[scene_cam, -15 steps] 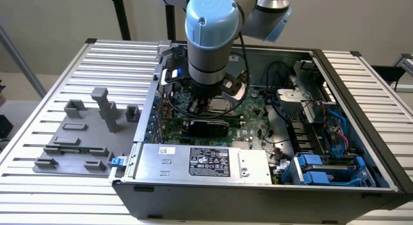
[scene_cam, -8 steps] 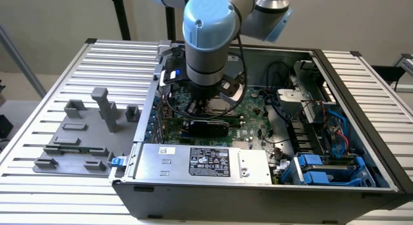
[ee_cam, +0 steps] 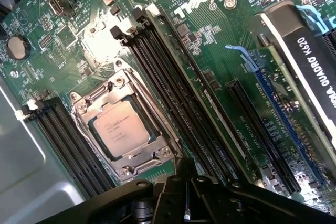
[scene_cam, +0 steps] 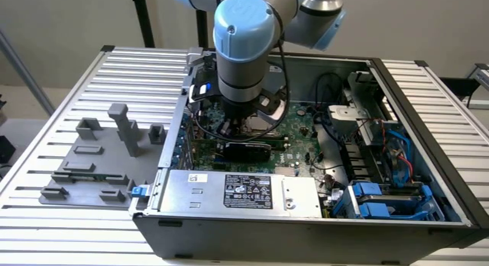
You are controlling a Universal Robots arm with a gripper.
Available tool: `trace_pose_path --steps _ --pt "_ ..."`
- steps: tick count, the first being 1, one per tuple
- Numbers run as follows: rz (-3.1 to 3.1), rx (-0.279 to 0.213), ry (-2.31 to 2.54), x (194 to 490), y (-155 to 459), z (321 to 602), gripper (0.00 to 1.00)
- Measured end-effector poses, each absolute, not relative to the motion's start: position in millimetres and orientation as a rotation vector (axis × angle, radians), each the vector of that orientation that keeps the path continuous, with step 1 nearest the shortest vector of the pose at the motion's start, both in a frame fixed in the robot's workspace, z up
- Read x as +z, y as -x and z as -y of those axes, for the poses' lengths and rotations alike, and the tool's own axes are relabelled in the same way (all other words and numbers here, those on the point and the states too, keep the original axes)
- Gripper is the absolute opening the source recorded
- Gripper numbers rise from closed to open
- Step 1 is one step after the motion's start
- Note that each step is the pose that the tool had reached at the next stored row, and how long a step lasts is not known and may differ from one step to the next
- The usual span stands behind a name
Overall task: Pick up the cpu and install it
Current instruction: 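Install the second cpu locking lever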
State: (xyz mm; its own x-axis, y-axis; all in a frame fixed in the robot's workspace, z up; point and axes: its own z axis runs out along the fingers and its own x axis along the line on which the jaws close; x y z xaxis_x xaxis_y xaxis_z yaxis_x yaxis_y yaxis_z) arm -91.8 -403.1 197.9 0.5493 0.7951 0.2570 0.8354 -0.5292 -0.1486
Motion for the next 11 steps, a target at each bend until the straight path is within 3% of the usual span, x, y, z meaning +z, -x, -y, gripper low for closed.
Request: trace_pose_path --steps 11 --pt "1.368 -0.228 2.543 193.2 92.3 398.5 0.11"
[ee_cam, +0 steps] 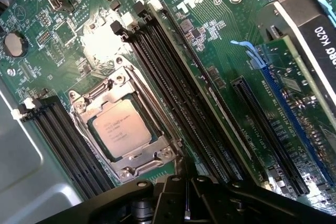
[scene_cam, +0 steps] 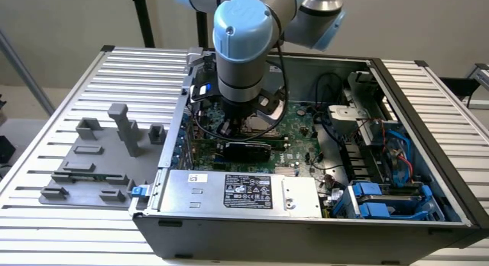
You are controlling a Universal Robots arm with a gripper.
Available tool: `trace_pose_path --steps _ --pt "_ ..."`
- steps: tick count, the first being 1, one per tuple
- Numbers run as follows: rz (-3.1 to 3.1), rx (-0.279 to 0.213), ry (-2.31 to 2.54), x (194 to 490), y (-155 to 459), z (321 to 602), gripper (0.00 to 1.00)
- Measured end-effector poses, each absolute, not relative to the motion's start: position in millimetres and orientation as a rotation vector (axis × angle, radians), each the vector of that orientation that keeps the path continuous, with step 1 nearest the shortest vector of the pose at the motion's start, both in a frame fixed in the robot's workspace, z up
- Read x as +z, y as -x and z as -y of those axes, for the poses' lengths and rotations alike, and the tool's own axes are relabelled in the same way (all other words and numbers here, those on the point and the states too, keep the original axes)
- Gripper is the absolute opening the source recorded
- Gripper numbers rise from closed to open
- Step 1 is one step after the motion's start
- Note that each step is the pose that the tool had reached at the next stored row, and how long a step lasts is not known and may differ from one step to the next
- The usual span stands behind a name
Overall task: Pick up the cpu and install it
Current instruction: 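Install the second cpu locking lever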
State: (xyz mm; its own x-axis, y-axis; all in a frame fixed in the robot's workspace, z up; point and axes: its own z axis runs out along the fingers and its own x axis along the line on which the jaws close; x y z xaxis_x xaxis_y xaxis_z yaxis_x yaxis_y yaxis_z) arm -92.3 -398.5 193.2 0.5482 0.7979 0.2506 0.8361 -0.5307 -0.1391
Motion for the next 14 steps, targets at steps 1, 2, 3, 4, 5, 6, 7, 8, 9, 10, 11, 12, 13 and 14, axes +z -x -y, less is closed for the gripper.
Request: trace_pose_path --steps 1,2,3,4,5,6,7,8,9,10,11,12,13,14 --pt "1.369 -0.227 2.545 193.2 92.3 398.5 0.11" --pt "1.370 -0.226 2.547 193.2 92.4 398.5 0.11" --pt "1.371 -0.225 2.548 193.2 92.4 398.6 0.11" --pt "1.371 -0.224 2.549 193.4 92.5 398.5 0.11" --pt "1.372 -0.224 2.550 193.9 92.5 398.5 0.11" --pt "1.372 -0.223 2.550 195.0 92.5 398.5 0.11" --pt "1.373 -0.223 2.550 196.5 92.4 398.4 0.11" --pt "1.373 -0.223 2.551 198.3 92.4 398.4 0.11" --pt "1.373 -0.222 2.552 200.5 92.5 398.4 0.11" --pt "1.374 -0.221 2.553 202.5 92.5 398.5 0.11" --pt "1.374 -0.221 2.554 204.5 92.5 398.5 0.11" --pt "1.375 -0.220 2.555 206.5 92.5 398.5 0.11" --pt "1.375 -0.219 2.555 208.7 92.5 398.5 0.11" --pt "1.375 -0.218 2.556 210.9 92.6 398.5 0.11"
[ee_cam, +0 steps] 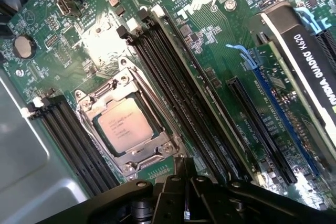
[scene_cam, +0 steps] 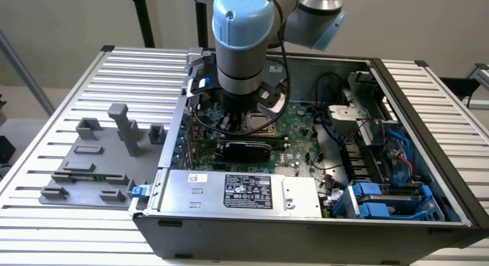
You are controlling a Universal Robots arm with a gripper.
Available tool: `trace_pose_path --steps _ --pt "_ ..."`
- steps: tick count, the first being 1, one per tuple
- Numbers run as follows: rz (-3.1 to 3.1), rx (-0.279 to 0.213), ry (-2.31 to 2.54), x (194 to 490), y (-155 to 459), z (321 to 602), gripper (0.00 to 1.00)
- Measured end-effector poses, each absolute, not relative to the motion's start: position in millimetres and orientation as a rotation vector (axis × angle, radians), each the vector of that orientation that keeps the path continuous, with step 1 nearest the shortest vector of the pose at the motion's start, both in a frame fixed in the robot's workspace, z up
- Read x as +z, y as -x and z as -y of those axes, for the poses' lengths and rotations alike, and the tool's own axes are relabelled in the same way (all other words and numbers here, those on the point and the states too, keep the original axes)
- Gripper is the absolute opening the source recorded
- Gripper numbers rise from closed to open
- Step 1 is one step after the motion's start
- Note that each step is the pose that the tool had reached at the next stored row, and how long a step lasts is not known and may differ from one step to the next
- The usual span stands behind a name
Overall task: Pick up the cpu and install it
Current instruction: 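Install the second cpu locking lever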
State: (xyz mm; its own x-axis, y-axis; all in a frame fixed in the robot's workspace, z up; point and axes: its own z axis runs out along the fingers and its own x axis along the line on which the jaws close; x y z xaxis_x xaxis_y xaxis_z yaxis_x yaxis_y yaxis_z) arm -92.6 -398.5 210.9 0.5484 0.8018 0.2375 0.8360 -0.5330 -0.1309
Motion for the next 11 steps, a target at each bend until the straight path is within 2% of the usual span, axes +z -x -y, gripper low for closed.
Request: trace_pose_path --steps 11 --pt "1.376 -0.217 2.557 215.0 92.5 398.5 0.11"
